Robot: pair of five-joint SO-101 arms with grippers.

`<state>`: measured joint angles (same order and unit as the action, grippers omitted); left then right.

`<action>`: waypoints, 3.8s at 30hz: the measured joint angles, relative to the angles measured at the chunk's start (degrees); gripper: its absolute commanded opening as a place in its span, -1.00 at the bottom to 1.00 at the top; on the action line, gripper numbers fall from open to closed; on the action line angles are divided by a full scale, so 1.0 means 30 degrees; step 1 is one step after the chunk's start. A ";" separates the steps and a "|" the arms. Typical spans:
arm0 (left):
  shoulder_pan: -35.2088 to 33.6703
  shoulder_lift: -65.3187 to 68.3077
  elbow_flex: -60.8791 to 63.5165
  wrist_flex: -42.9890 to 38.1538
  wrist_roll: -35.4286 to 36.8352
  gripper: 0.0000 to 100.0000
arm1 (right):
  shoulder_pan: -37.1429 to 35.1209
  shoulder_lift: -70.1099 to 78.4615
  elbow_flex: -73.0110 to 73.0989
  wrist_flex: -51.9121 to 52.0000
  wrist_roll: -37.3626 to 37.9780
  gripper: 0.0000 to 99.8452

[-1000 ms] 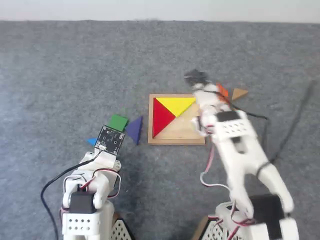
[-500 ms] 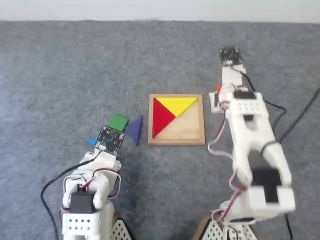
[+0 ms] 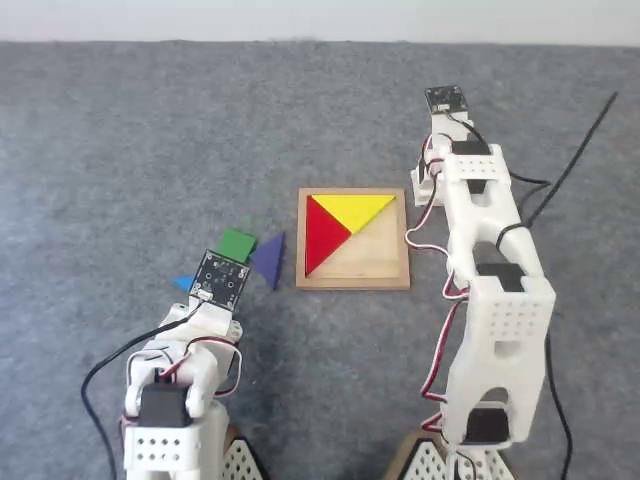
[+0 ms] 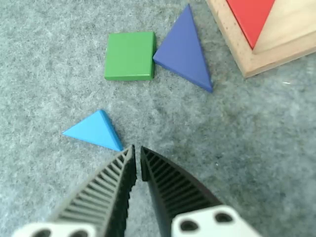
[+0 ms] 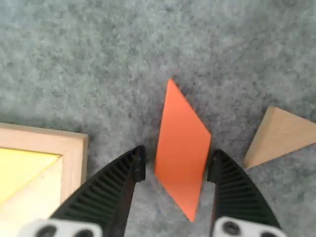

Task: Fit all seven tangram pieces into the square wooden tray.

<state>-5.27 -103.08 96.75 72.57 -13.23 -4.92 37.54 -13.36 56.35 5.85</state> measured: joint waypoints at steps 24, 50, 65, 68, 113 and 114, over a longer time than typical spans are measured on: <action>0.0000 0.0000 0.0000 0.0000 0.0000 -0.97 | 0.1670 -1.2806 1.4740 -0.1026 -0.1758 -0.97; 0.0000 0.0000 0.0000 0.0000 0.0000 -0.97 | 0.1582 -1.5326 1.7846 -0.2667 -0.0117 -0.49; 0.0000 0.0000 0.0000 0.0000 0.0000 -0.97 | -0.0469 -1.4828 1.7846 -0.3194 0.0733 -0.43; 0.0000 0.0000 0.0000 0.0000 0.0000 -0.97 | -0.1993 -1.4828 1.7846 -0.3194 0.0791 -0.43; 0.0000 0.0000 0.0000 0.0000 0.0000 -0.97 | -0.1055 -1.1370 1.5824 -0.1582 0.1026 -0.43; 0.0000 0.0000 0.0000 0.0000 0.0000 -0.97 | -0.0821 -1.1018 1.5502 -0.1319 0.1026 -0.43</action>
<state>-5.27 -103.08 96.75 72.57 -13.23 -7.38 4.48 33.14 52.40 8.92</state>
